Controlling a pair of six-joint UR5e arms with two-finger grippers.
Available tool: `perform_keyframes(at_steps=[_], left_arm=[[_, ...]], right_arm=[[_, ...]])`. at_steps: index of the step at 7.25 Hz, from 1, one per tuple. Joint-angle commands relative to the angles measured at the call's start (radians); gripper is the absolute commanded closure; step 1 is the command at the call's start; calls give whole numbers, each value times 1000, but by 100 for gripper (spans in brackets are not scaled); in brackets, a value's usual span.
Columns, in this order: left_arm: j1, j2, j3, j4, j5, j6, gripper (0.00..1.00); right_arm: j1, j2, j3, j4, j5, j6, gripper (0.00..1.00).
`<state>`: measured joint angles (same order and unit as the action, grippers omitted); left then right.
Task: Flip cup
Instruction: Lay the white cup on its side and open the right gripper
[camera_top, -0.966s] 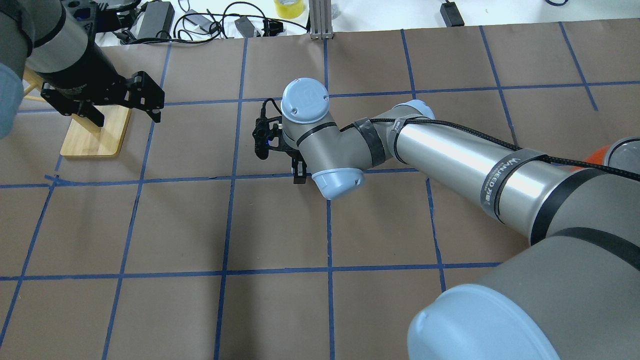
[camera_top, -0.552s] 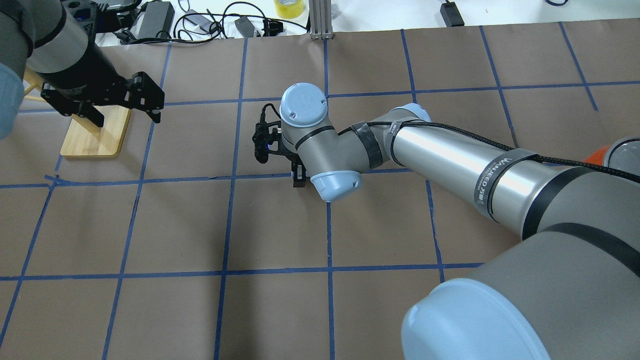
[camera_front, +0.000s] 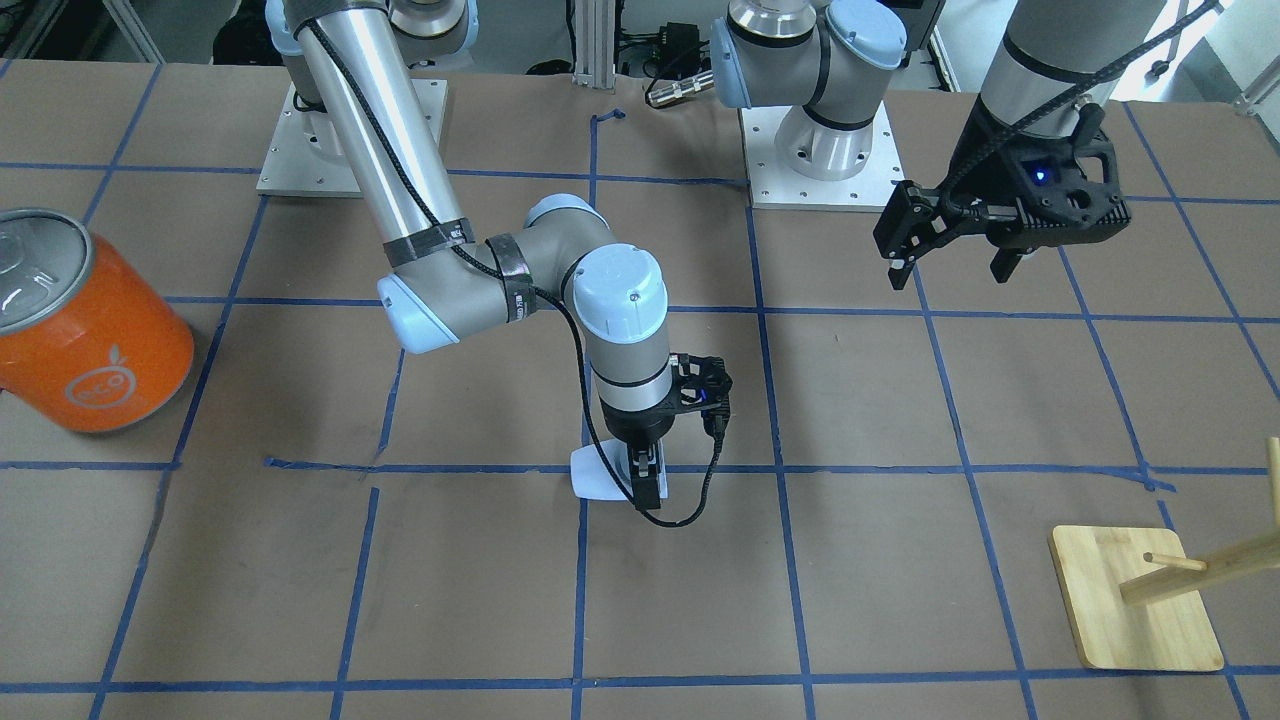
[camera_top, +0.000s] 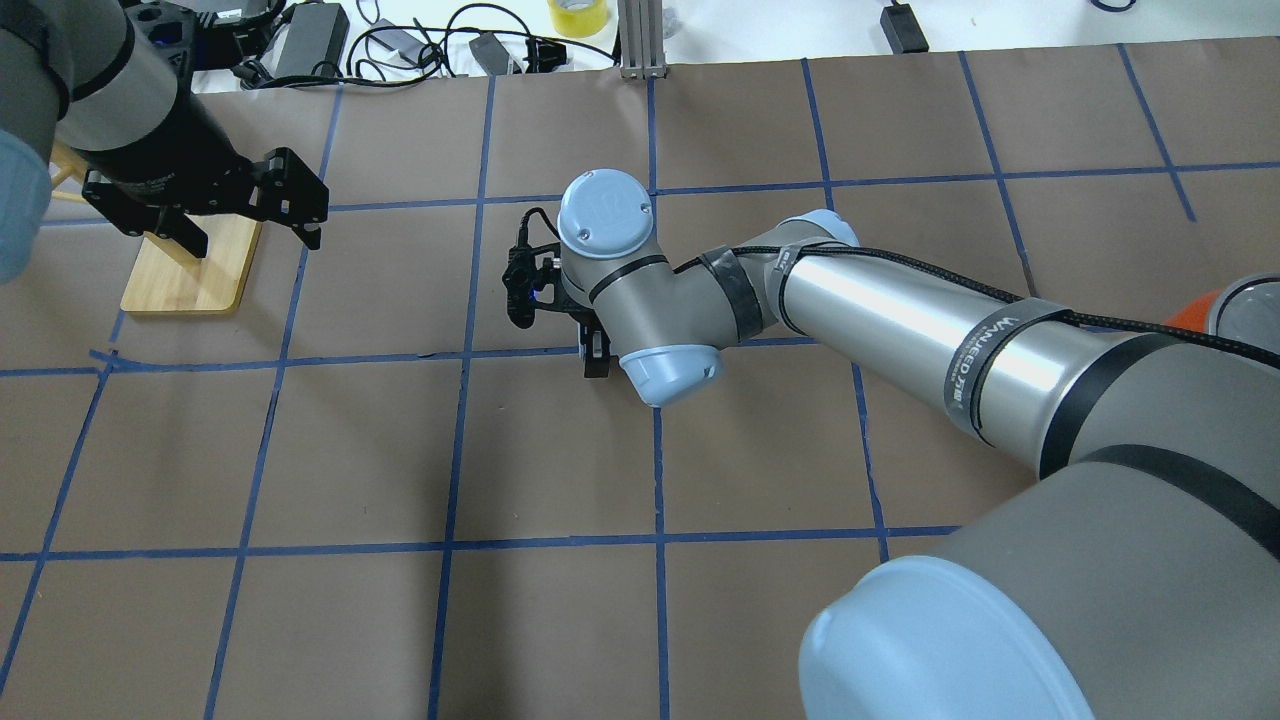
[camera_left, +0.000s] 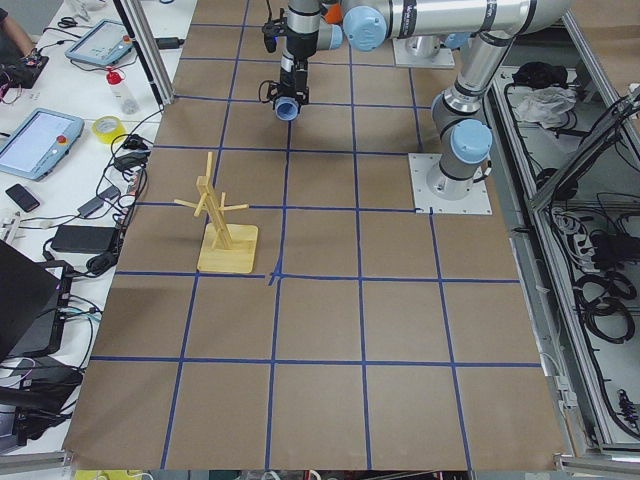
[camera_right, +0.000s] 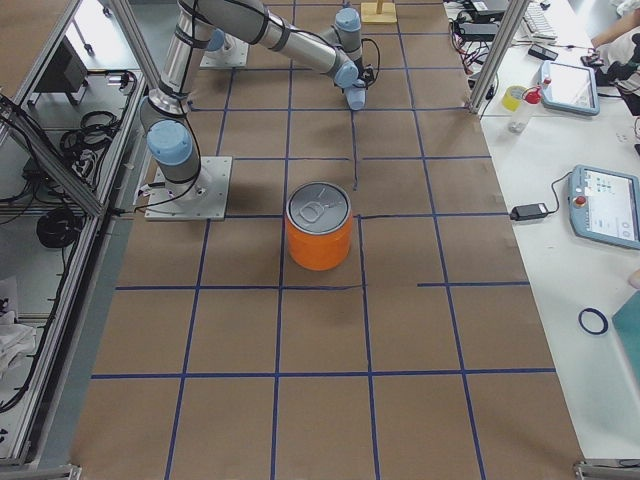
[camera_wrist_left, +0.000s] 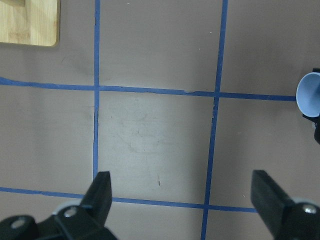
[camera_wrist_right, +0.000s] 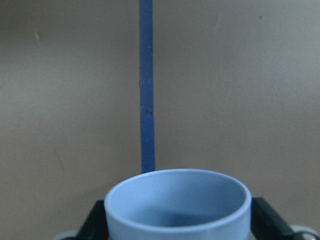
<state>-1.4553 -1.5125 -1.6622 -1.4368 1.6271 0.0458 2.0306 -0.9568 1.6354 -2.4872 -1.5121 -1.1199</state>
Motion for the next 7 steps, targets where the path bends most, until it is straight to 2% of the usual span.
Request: perform_keyframes(at_steps=[1,3,4,7], left_arm=[[0,0,-1,-1,-1,2,0],[3,-8,-1,-1,-7,3,0],[1,-8,-1,-4,-7,6,0],[1,-26,-36,-7,-33,49,0]], right_arm=[[2,-23,-2,-4,1,-12,0],[-1,-68,12,8,13,3,0],[-15,-117,12,61,30,9,0],[-117,-233,32,77,33,144,0]])
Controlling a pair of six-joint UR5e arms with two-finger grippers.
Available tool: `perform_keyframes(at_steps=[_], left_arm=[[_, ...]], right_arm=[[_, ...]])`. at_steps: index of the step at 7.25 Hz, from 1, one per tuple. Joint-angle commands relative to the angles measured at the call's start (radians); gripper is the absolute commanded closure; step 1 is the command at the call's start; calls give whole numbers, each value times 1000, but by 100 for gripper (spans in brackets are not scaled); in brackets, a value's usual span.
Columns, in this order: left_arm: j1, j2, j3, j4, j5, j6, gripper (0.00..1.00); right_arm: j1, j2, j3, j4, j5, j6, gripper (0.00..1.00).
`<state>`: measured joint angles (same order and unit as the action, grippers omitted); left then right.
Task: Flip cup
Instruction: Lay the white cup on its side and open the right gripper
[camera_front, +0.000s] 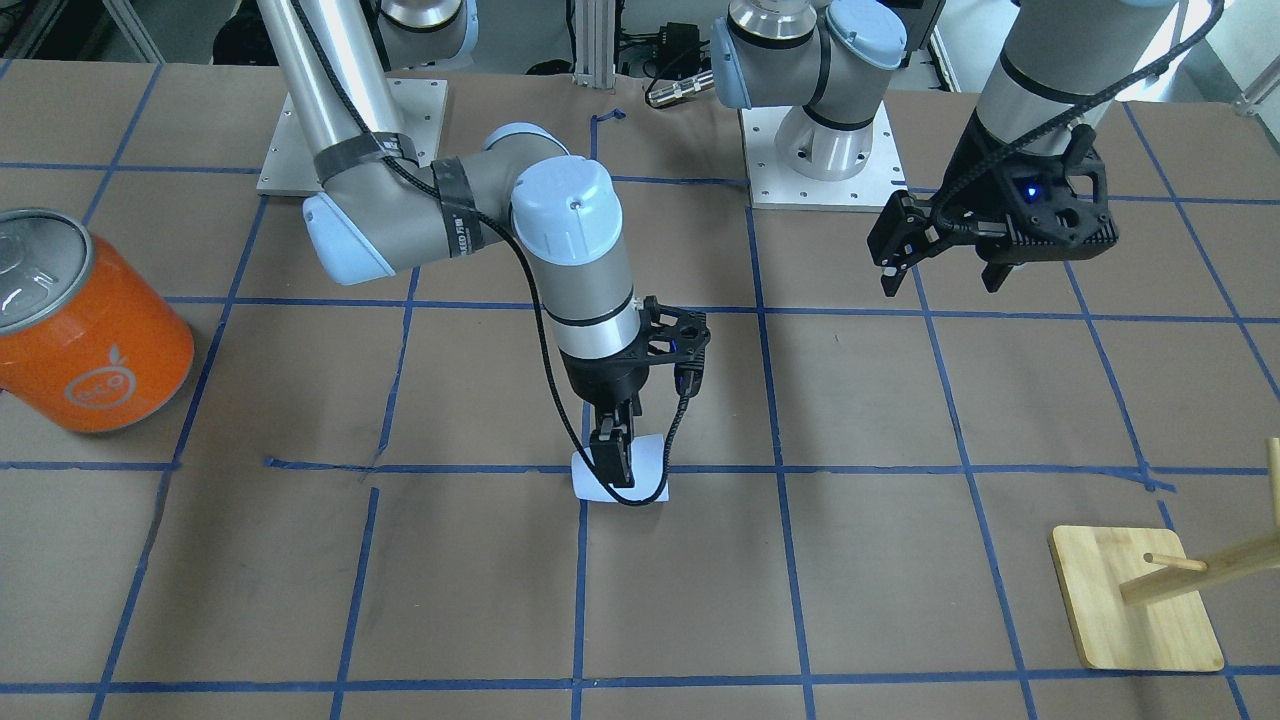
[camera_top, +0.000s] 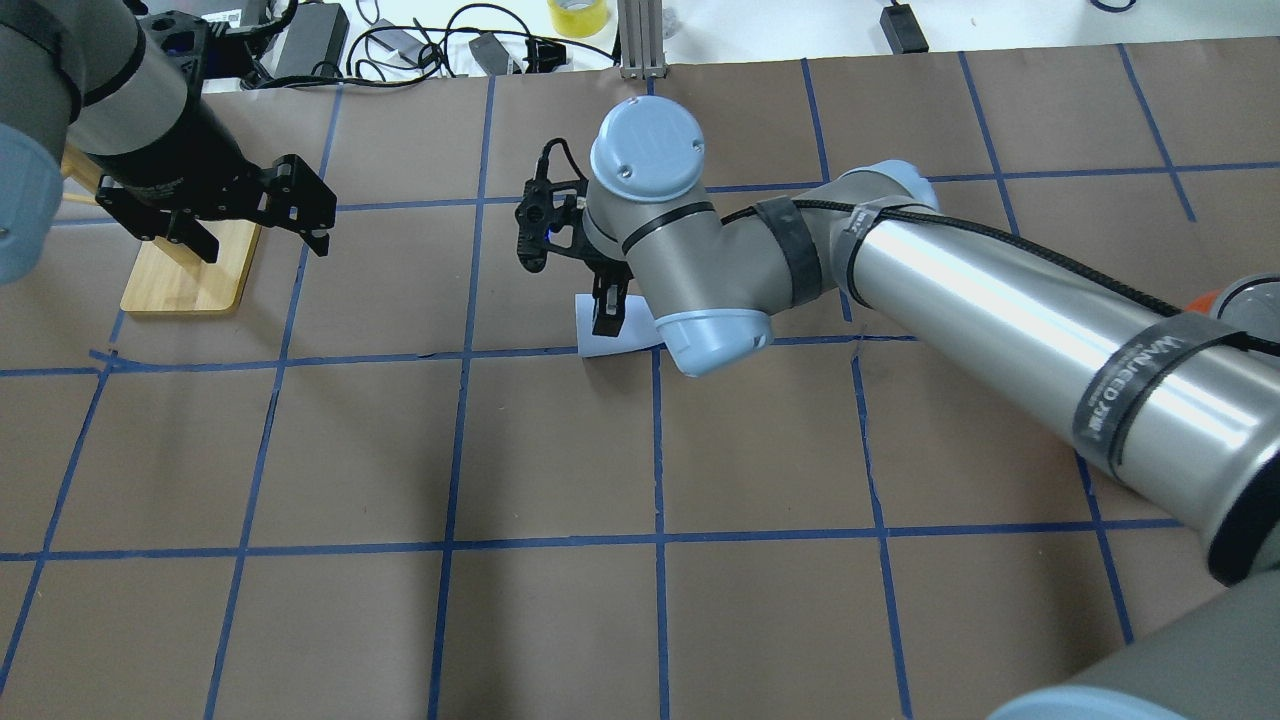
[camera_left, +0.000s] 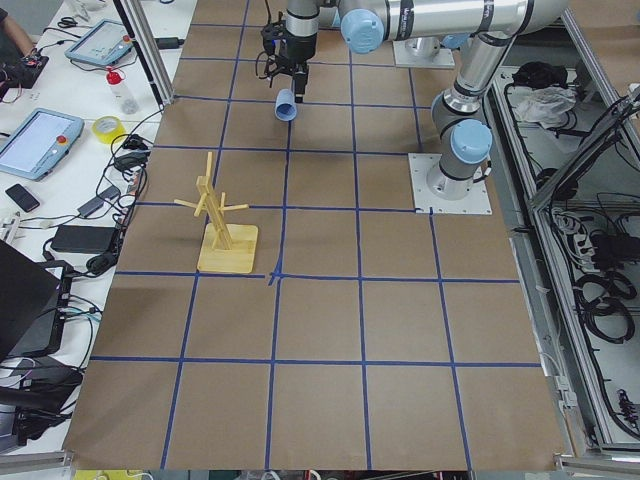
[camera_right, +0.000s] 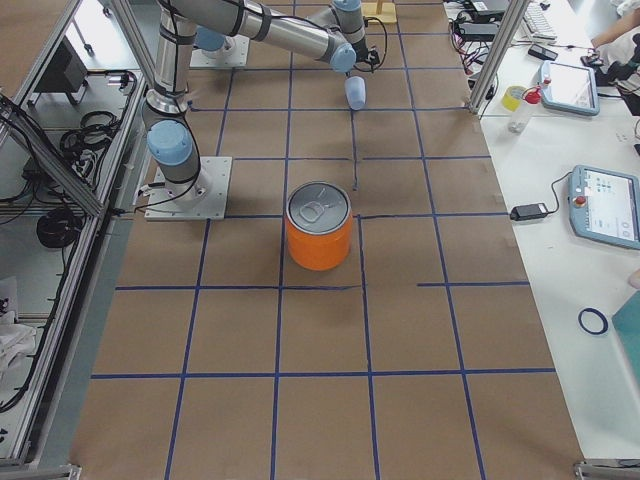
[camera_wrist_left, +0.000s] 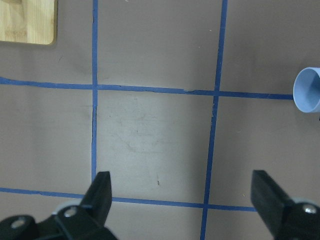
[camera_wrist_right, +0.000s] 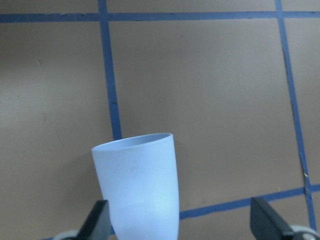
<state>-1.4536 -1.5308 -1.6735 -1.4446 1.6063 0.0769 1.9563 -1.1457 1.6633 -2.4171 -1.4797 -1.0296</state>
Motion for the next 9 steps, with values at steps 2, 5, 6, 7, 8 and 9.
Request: perform_keyframes(at_steps=[2,5,6,7,8,9], left_arm=[[-1,-55,-95,103,-234,-2,0],[-5,-197,-110,253,-445,-6,0],[-14,-233,-132,292,-498,-20,0],[-40,-265,-152,344,-563,-40,0],[-65,-311,-176,436,-580,-119,0],[-79,-354,-184,487,-598,-143,0]], right_arm=[[-101,-89,4,140,-17,271,0],[-224,-299,3,474,-17,593,0],[-272,-365,0,525,-22,693,0],[-313,-412,0,588,-34,811,0],[-339,-440,-5,604,-40,854,0],[-390,-445,-23,619,-66,884,0]])
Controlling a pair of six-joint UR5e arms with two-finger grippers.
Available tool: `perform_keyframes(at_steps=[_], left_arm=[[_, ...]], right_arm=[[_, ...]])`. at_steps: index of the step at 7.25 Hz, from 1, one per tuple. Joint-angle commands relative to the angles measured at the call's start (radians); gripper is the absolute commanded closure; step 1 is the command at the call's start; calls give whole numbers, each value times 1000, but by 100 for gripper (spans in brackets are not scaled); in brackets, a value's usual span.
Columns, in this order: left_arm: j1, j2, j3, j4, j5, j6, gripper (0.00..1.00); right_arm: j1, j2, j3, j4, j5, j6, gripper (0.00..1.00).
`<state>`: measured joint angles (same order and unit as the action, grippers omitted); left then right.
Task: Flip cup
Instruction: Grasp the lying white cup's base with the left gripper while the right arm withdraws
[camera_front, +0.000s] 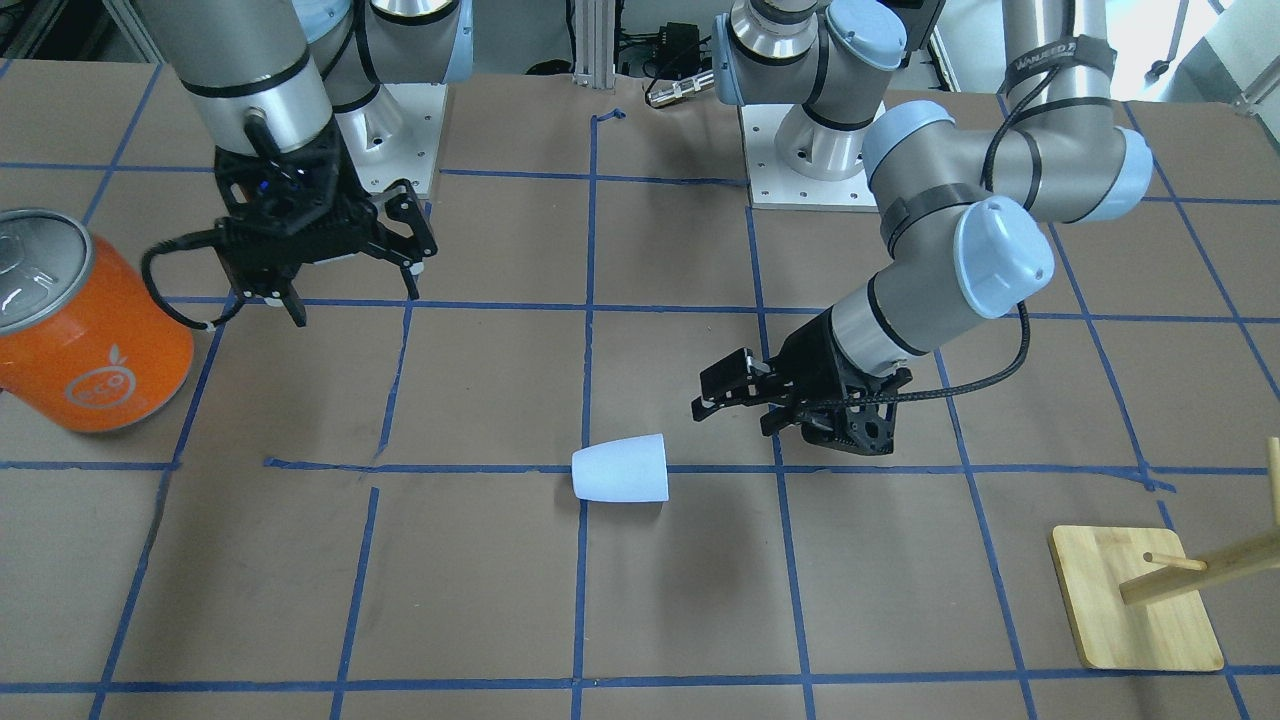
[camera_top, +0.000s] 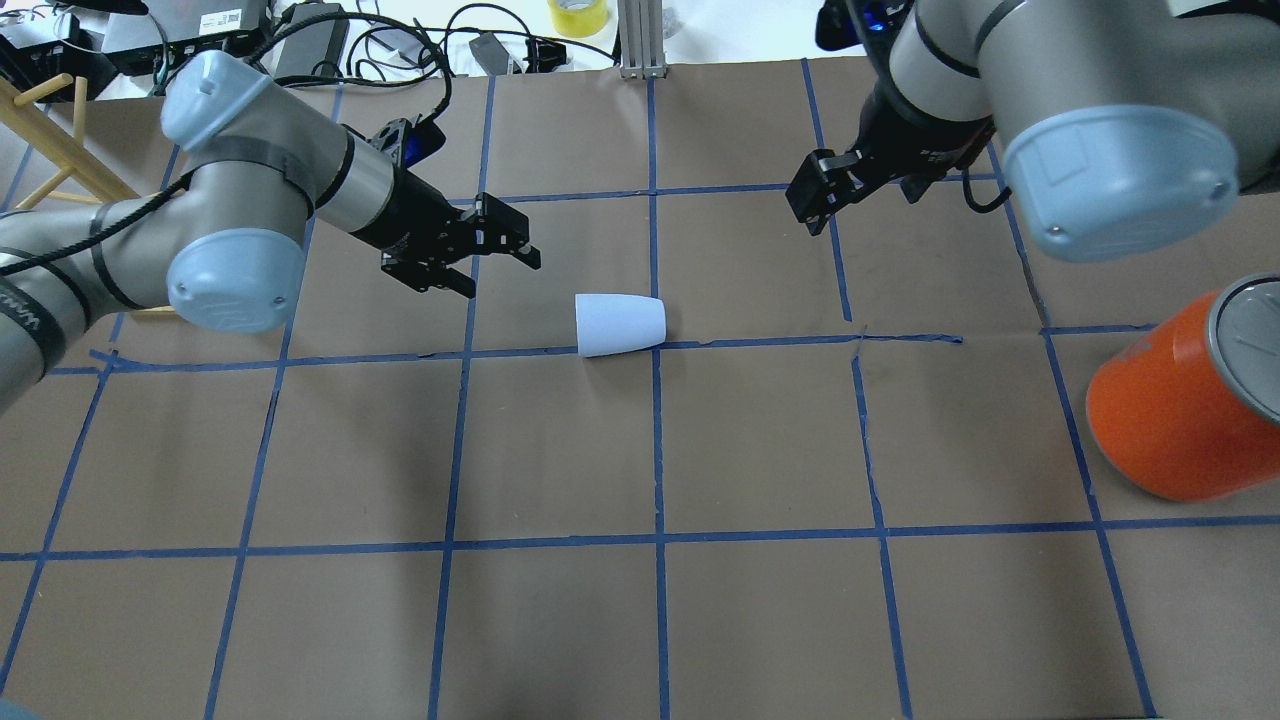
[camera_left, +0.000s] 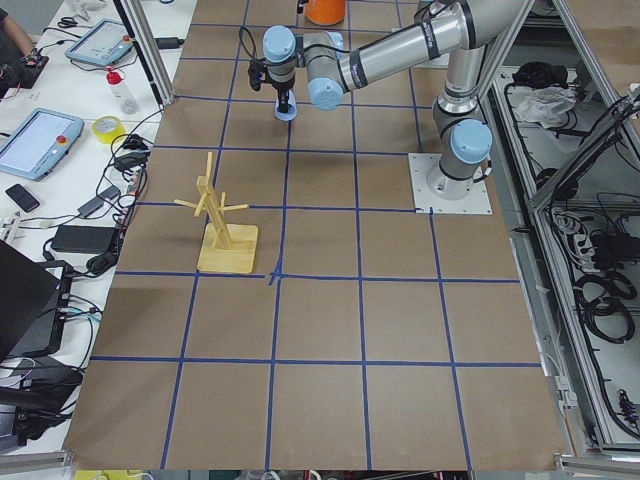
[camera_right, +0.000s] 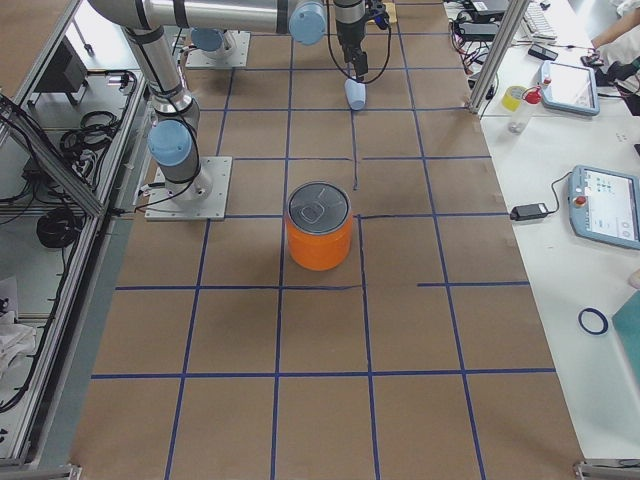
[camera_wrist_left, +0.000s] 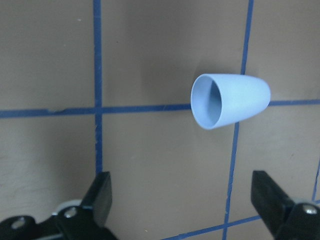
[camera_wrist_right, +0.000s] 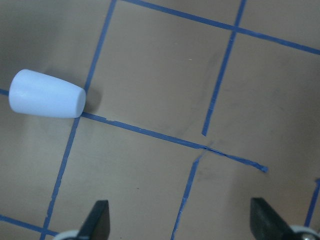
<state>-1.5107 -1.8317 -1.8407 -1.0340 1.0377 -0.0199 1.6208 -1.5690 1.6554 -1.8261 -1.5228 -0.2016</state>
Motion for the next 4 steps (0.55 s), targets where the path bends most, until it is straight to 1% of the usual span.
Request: perform_keyframes(at_steps=[1,2,3,4], left_arm=[[-34,-95,-17,127,-33,-48,0],[-64,-124,-15,147,-34,-49,0],[-77,-148,-14,163,-34,-60,0],[-78,-176,-12,192,-45,-61,0]], right_arm=[[-74,-37,-69,116,-20,60,0],[-70,-45,-160,260,-20,62,0],[-64,-36,-210,322,-2,130,0],[-59,-31,-207,327,27,143,0]])
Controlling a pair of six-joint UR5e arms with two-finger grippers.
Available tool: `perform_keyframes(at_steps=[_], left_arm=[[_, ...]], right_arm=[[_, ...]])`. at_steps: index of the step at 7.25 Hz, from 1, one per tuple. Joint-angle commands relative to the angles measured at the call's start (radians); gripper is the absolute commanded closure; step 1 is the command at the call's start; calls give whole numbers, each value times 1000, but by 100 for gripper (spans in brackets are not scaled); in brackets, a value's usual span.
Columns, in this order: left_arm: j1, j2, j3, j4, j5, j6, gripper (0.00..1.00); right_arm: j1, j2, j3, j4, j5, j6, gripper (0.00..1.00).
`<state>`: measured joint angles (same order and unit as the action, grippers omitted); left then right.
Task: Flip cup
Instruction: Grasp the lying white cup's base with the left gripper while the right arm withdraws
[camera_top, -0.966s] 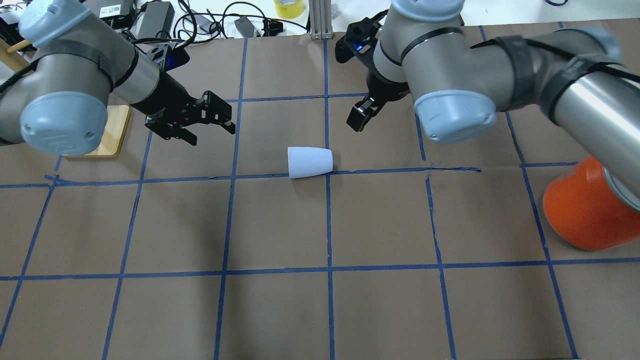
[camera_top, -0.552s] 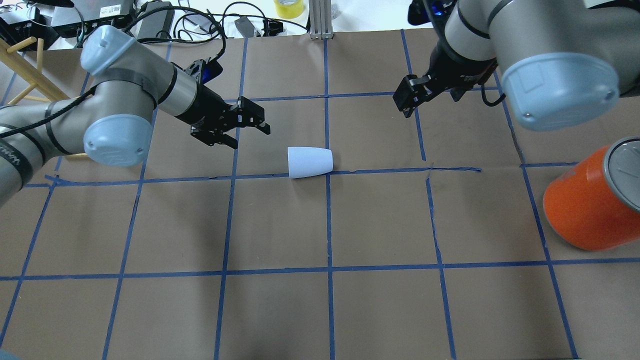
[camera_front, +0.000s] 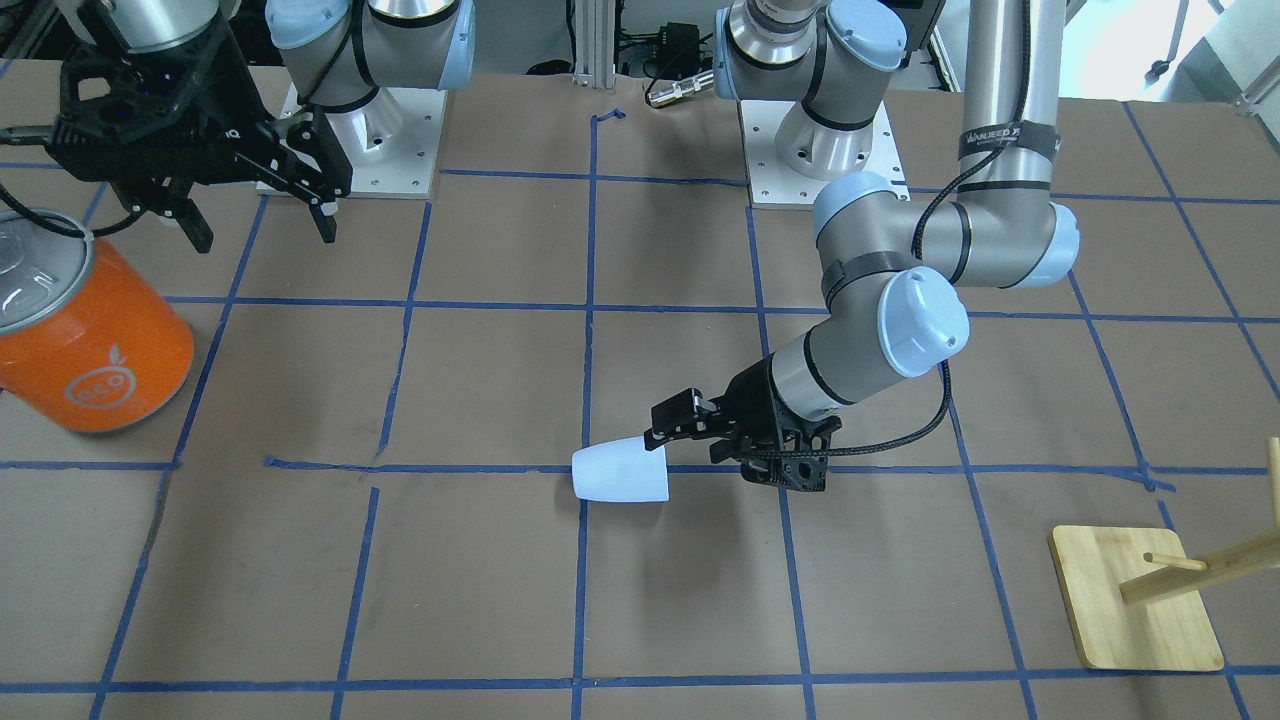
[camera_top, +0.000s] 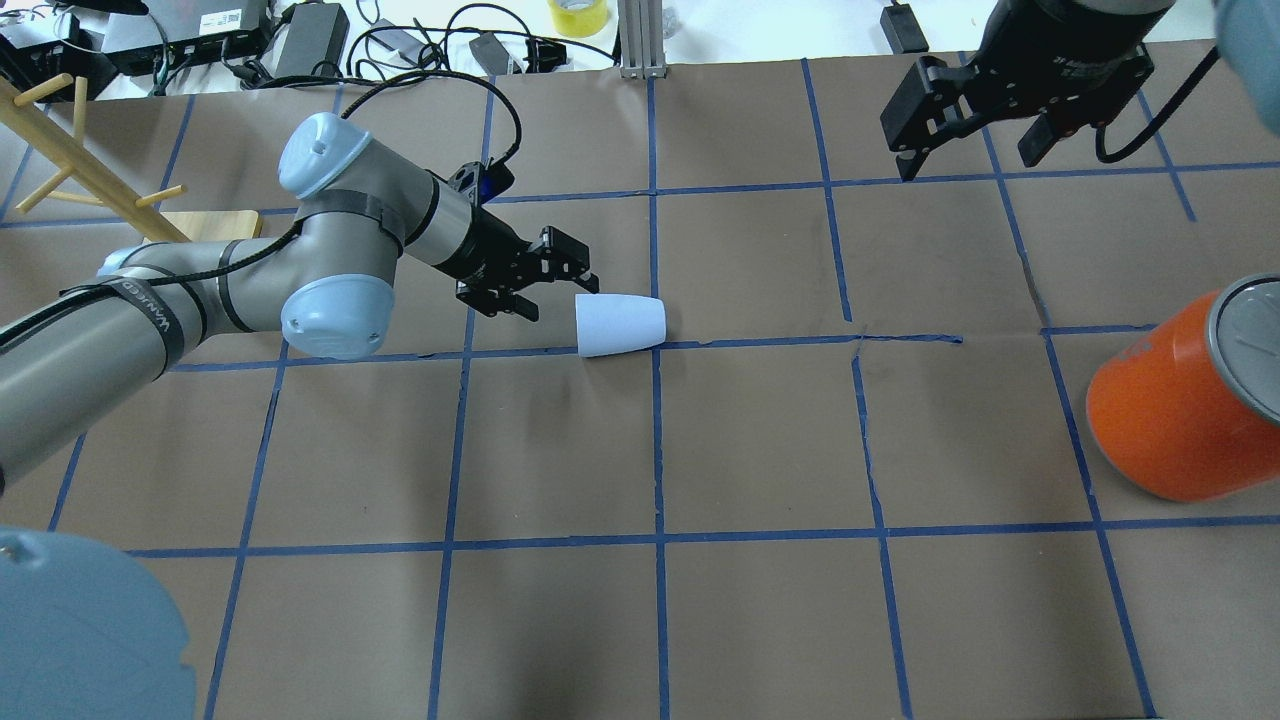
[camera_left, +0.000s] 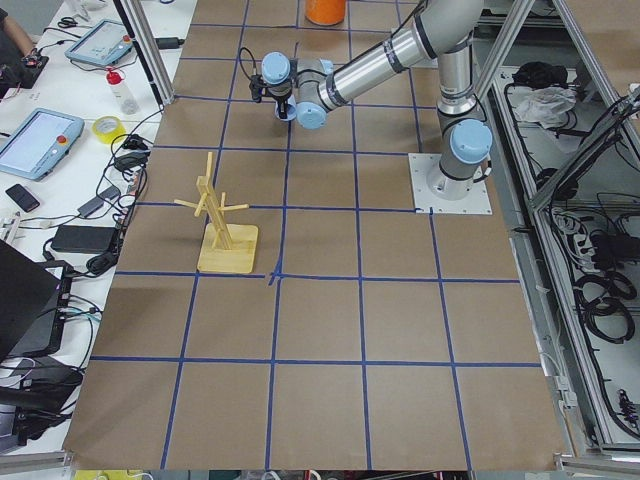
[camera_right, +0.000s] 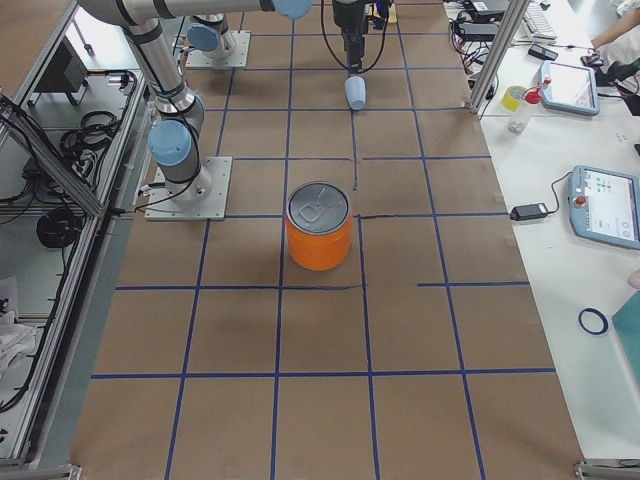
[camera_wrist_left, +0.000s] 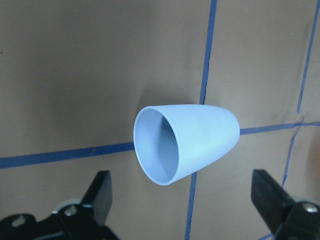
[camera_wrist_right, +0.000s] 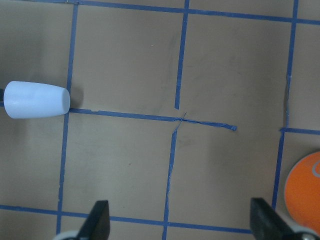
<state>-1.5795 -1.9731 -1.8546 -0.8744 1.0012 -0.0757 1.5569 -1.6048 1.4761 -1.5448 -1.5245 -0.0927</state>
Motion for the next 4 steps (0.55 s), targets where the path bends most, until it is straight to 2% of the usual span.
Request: perform_keyframes(at_steps=[1,2,3,4], left_arm=[[-8,-61,2,44,-73,-24,0],[-8,-75,2,51,-79,-42,9],[-10,-78,2,51,-81,-79,66],[-10,-76,5,49,-85,-94,100]], right_arm=[[27,3,-2,45,-3,10,0],[37,6,22,37,-20,-2,0],[41,9,27,29,-22,-9,0],[41,25,15,29,-20,-13,0]])
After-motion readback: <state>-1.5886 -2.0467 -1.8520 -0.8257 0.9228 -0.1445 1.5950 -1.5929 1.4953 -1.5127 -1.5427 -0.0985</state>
